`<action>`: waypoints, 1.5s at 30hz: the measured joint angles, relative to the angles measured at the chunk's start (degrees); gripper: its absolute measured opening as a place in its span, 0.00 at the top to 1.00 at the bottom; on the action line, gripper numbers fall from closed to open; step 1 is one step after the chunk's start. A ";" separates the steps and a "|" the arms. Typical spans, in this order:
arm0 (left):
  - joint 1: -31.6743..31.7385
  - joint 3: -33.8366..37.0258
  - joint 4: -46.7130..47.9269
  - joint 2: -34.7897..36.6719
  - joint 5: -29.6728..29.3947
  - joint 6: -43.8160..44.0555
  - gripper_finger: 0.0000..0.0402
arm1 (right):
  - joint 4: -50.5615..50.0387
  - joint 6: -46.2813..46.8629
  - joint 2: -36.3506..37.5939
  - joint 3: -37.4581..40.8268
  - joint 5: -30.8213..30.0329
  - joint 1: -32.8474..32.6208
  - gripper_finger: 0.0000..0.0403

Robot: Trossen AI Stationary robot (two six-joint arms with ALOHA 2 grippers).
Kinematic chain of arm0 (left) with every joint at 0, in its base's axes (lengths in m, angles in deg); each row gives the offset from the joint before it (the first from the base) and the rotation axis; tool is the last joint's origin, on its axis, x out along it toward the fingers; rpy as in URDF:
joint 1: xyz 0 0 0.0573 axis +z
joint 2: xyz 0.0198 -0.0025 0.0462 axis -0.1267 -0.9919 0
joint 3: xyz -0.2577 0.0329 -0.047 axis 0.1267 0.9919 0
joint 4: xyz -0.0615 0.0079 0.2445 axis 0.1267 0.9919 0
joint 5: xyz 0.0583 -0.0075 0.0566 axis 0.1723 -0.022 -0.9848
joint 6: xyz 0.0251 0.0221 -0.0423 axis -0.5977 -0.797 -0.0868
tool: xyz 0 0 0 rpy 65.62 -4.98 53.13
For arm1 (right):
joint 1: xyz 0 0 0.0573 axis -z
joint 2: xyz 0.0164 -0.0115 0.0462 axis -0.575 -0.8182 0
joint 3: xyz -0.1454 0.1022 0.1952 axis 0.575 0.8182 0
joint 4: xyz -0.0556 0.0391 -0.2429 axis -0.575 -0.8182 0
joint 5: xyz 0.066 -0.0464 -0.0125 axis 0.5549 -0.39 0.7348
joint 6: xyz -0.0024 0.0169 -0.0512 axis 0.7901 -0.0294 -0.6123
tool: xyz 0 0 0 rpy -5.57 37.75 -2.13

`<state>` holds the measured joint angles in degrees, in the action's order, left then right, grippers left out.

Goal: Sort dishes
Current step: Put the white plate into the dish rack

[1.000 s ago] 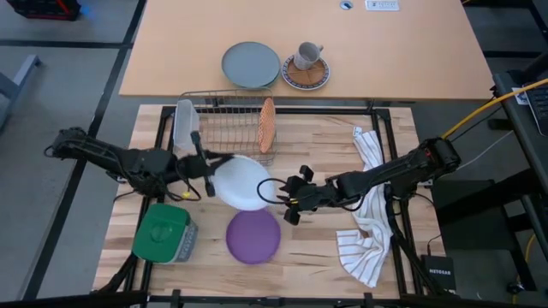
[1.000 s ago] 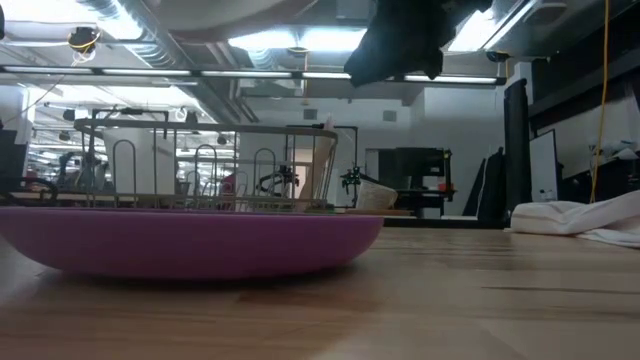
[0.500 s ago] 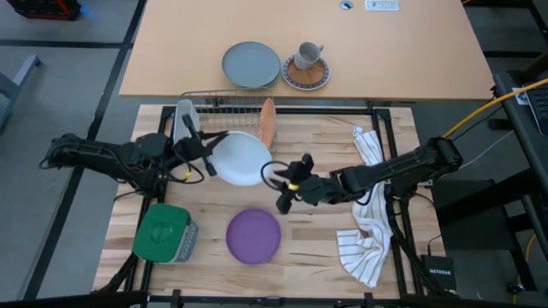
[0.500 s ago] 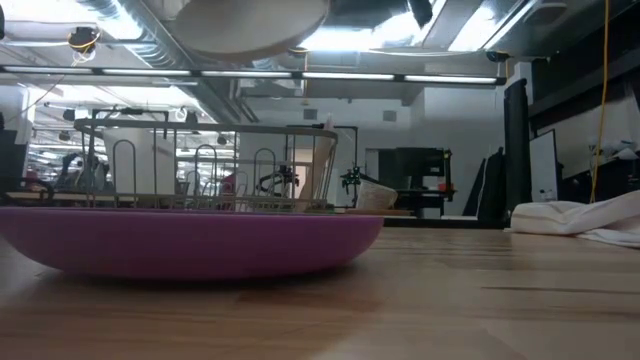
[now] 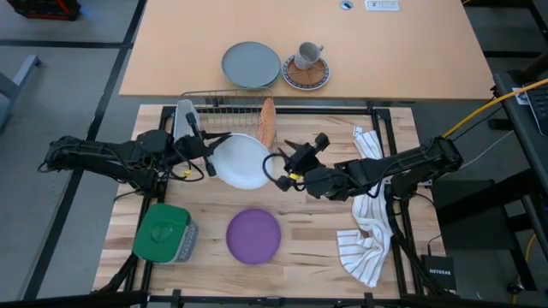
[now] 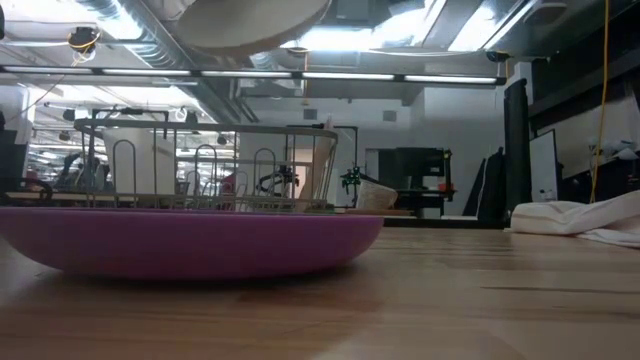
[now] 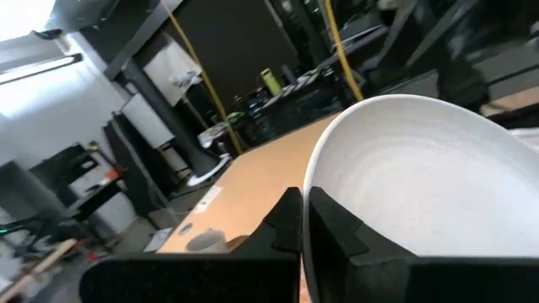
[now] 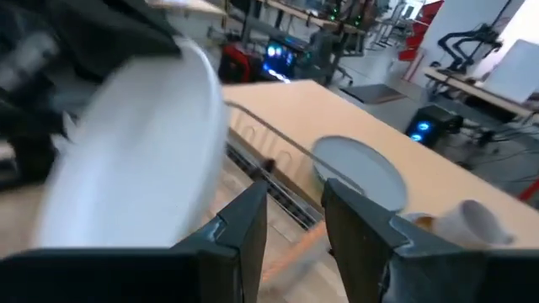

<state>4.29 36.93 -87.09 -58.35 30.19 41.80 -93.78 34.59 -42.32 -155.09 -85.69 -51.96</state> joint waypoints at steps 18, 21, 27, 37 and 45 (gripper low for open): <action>0.04 0.00 5.12 -0.02 12.12 12.85 1.00 | -9.38 -37.65 -0.02 0.00 9.03 -7.77 0.69; 0.04 0.00 8.85 -0.02 12.45 15.94 1.00 | -9.35 -44.62 -0.02 0.00 9.33 -9.89 0.69; 0.04 0.02 12.14 -0.02 14.86 22.97 1.00 | -9.16 -46.63 -0.02 0.00 15.58 -10.87 0.69; 0.00 0.02 14.90 -0.07 21.06 33.54 1.00 | -3.02 -60.75 -2.59 0.00 27.24 -10.00 0.69; -0.02 0.02 16.61 -0.09 22.61 35.81 1.00 | 1.47 -70.65 -6.18 0.00 26.25 -9.25 0.69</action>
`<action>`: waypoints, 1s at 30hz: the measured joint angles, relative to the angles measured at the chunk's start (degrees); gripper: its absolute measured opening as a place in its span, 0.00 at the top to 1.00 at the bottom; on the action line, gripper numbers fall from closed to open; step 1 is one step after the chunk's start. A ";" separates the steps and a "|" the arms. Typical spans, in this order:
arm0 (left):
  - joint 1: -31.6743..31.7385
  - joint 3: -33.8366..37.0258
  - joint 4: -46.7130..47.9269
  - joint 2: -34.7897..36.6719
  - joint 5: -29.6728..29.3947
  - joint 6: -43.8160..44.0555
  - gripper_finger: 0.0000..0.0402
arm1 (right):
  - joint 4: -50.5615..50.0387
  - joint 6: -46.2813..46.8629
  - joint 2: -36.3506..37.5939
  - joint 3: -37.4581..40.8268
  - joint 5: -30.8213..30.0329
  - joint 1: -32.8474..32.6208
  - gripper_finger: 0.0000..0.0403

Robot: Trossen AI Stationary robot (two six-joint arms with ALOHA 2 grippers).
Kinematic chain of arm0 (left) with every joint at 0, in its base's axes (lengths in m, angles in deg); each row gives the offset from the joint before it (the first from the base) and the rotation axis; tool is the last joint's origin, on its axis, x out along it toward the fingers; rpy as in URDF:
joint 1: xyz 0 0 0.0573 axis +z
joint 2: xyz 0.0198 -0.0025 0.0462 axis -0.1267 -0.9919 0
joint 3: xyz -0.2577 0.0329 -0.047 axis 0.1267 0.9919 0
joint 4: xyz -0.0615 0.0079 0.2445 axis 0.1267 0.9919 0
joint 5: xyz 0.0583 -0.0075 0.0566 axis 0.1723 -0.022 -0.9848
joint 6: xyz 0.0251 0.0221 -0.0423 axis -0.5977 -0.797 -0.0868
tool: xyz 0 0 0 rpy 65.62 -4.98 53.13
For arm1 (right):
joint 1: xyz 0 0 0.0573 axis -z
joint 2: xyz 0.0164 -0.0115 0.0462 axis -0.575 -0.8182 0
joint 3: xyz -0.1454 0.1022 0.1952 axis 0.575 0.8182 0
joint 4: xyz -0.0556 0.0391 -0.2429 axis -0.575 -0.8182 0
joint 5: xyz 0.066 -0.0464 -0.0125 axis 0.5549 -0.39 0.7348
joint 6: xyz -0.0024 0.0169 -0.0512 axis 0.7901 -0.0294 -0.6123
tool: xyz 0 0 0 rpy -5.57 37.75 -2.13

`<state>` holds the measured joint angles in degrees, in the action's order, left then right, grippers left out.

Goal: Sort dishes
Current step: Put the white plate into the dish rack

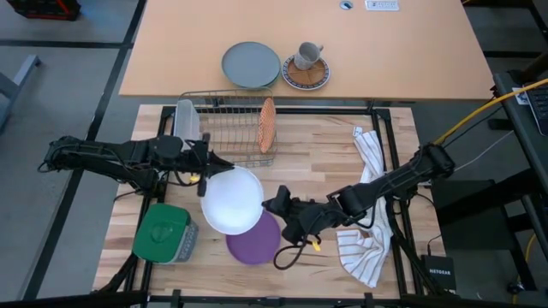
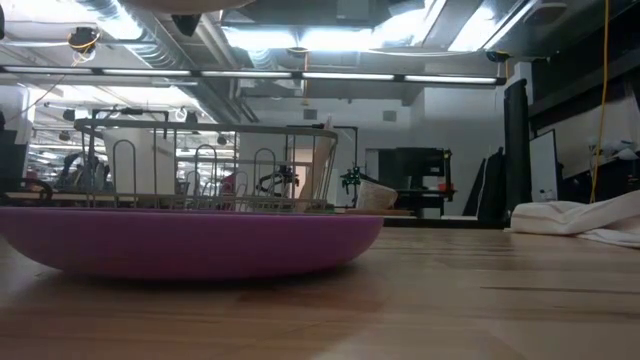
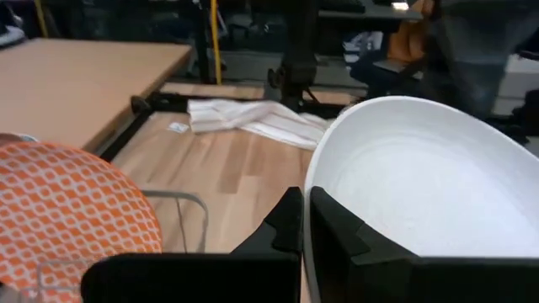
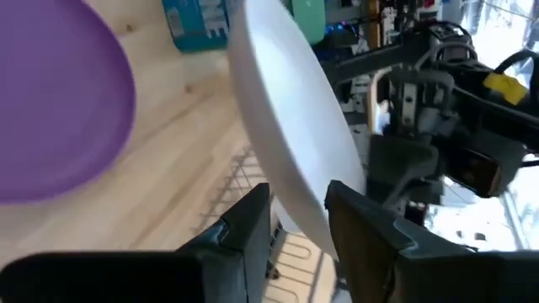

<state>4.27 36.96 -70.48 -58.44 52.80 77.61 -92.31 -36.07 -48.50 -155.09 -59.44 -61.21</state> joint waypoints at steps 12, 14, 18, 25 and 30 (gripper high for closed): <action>-0.02 0.00 4.07 0.04 2.26 5.17 1.00 | 3.00 -4.40 -0.55 0.02 2.52 0.00 0.69; -0.02 0.00 4.14 0.04 3.06 6.50 1.00 | 2.96 -4.56 -0.55 0.02 3.55 0.00 0.69; -0.02 0.00 4.28 0.04 4.30 8.35 1.00 | 2.96 -4.56 -0.55 0.02 3.89 0.00 0.69; -0.02 0.00 4.51 0.04 6.83 11.54 1.00 | 2.96 -4.44 -0.70 0.02 9.48 1.22 0.69; -0.04 0.00 4.53 -0.03 8.24 11.95 1.00 | 5.68 -4.54 -2.47 0.02 11.51 2.82 0.69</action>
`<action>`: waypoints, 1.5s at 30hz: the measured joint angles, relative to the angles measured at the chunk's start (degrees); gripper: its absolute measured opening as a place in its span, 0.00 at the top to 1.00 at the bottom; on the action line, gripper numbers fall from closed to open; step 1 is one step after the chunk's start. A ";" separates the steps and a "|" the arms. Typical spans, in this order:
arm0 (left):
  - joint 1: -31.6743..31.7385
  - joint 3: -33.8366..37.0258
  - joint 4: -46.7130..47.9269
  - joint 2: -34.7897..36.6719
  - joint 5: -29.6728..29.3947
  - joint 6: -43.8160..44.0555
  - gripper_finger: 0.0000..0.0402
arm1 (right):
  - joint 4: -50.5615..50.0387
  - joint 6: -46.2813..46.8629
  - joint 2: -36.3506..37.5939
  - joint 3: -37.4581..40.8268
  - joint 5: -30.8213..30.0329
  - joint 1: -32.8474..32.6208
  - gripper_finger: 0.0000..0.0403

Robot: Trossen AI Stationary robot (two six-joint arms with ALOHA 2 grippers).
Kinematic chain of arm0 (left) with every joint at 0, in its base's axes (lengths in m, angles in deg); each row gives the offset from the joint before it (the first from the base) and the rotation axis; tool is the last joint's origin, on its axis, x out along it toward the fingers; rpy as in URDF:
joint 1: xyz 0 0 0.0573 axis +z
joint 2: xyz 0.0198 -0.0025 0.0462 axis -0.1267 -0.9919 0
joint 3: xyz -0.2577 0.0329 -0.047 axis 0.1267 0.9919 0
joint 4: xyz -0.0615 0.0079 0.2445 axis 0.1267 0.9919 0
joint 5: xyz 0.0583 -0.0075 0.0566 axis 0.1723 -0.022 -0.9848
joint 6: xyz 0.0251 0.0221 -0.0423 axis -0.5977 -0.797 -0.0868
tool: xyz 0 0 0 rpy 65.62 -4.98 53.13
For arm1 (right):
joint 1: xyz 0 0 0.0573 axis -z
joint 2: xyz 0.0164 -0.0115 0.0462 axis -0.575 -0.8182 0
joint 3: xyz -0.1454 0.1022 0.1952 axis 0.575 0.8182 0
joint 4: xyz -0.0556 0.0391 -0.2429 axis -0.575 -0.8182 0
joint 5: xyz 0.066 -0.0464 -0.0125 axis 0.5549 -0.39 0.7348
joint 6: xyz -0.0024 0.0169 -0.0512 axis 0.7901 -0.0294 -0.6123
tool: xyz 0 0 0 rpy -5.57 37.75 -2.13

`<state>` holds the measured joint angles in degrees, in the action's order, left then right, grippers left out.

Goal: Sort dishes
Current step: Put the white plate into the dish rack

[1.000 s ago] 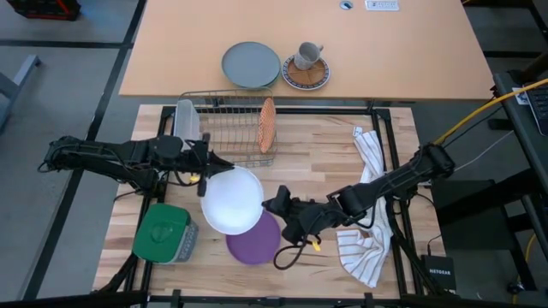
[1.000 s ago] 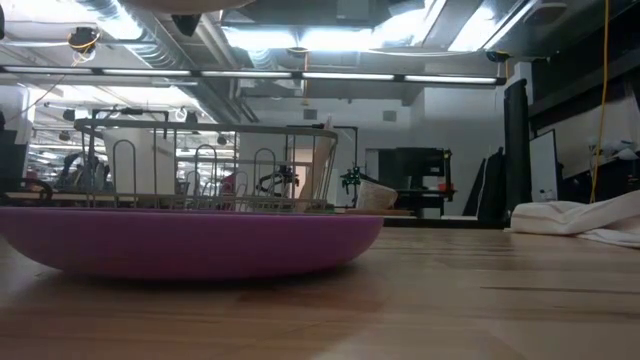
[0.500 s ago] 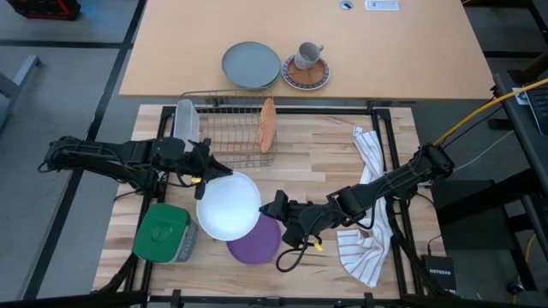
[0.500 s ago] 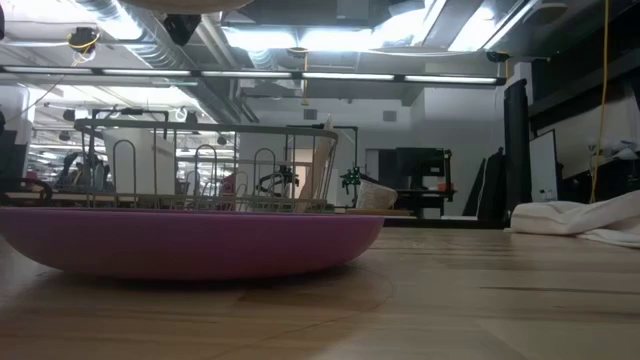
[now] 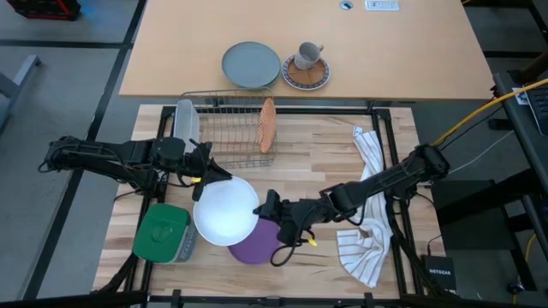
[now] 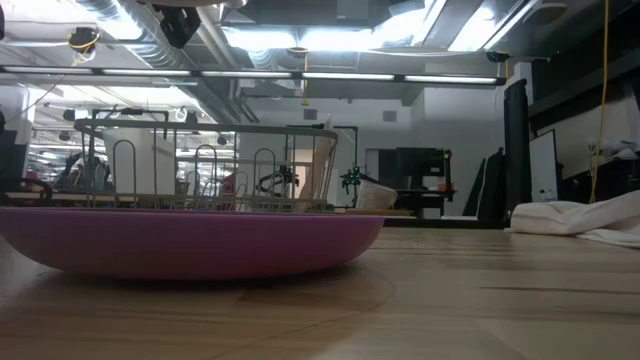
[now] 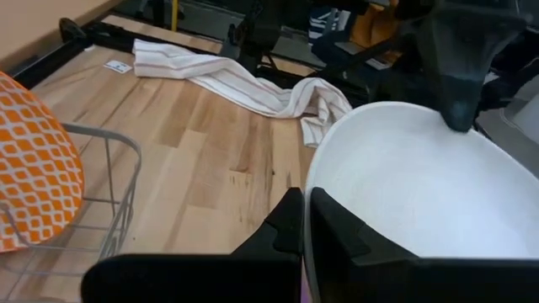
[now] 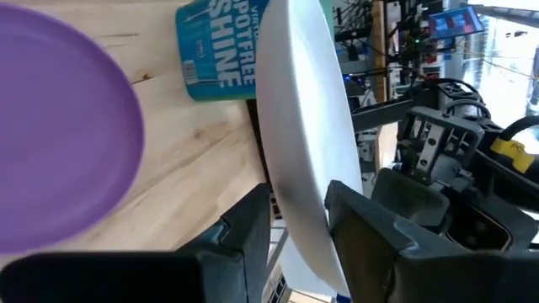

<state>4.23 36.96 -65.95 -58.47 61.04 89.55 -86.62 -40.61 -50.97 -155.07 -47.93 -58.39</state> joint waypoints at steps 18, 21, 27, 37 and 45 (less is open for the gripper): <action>-0.04 0.02 0.50 -1.41 0.27 -7.41 1.00 | 2.54 8.27 -1.67 -0.02 10.51 3.24 0.89; 0.00 -0.29 -1.71 -1.17 -0.11 -9.60 0.99 | 1.69 9.80 -1.87 0.09 10.97 3.11 0.94; 0.00 -0.04 -4.34 -1.28 -0.10 -10.88 0.95 | 2.04 12.37 -1.91 0.11 13.05 3.11 0.94; 0.00 -0.02 -17.76 -0.91 -0.01 -19.63 0.82 | 2.60 16.15 -1.69 -0.04 15.75 3.13 0.94; -0.04 0.02 -28.68 1.30 0.14 -26.26 0.70 | 1.51 25.65 -1.64 -0.04 24.18 3.02 0.97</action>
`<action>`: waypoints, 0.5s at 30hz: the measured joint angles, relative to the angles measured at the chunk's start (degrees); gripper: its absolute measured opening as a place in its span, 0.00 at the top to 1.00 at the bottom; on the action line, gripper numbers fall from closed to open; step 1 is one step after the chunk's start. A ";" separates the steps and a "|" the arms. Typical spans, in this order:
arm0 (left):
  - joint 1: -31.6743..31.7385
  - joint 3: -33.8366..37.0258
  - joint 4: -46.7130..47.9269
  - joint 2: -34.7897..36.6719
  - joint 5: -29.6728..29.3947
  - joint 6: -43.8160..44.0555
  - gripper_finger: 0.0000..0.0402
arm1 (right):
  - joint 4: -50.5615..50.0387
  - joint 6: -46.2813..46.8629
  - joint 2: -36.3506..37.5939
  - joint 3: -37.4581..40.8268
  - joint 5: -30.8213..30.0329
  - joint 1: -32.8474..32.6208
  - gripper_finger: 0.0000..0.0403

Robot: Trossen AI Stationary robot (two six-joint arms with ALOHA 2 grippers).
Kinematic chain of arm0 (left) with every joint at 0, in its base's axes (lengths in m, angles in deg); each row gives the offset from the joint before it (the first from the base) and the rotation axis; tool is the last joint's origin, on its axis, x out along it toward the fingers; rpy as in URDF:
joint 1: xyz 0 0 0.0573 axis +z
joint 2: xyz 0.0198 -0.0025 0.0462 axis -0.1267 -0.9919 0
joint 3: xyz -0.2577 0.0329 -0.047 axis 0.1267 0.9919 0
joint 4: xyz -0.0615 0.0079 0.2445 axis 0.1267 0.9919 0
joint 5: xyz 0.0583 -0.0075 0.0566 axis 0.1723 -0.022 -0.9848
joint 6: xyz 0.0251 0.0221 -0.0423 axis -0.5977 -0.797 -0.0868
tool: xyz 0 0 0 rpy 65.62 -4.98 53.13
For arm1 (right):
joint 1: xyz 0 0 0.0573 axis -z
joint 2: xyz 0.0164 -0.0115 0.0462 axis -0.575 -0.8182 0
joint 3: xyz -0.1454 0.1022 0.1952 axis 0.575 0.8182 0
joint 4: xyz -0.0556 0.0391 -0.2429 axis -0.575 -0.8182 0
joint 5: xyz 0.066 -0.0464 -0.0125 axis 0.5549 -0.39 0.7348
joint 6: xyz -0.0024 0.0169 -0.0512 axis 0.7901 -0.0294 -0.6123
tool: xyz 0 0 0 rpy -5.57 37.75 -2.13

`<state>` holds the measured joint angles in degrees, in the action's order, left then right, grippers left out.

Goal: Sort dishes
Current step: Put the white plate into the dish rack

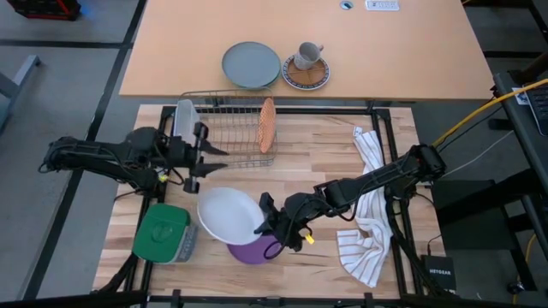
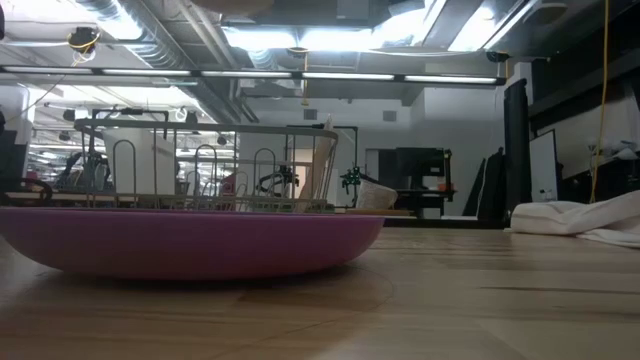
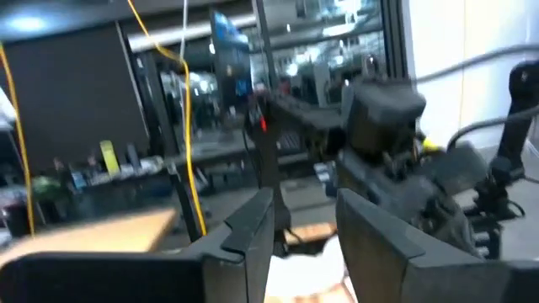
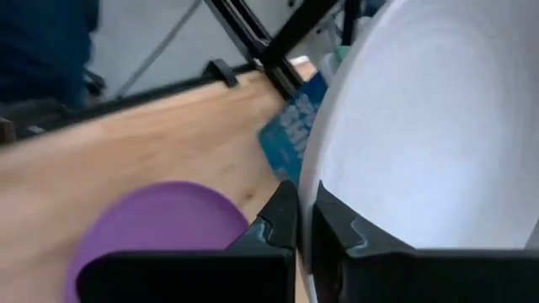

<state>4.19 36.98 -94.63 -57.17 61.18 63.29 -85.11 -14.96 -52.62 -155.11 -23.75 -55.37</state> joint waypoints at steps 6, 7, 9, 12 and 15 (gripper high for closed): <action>0.00 -0.02 0.04 3.65 1.01 3.54 0.68 | -0.79 9.89 0.02 0.00 0.90 0.04 0.96; 0.03 -0.02 1.15 4.46 2.19 4.71 0.68 | -0.82 11.64 0.02 0.00 0.89 0.04 0.95; 0.02 -0.02 4.51 6.01 5.04 6.16 0.68 | -0.90 15.15 0.02 0.00 1.09 0.07 0.96; 0.00 -0.02 11.16 8.09 9.54 8.05 0.68 | -1.23 19.04 0.07 0.00 2.87 0.17 0.97; 0.00 -0.02 17.29 9.57 12.70 10.75 0.68 | -1.89 22.99 0.07 0.00 5.12 0.17 0.97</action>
<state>4.19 36.96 -77.34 -47.60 73.88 74.04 -86.99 8.02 -52.55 -155.11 -18.63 -55.20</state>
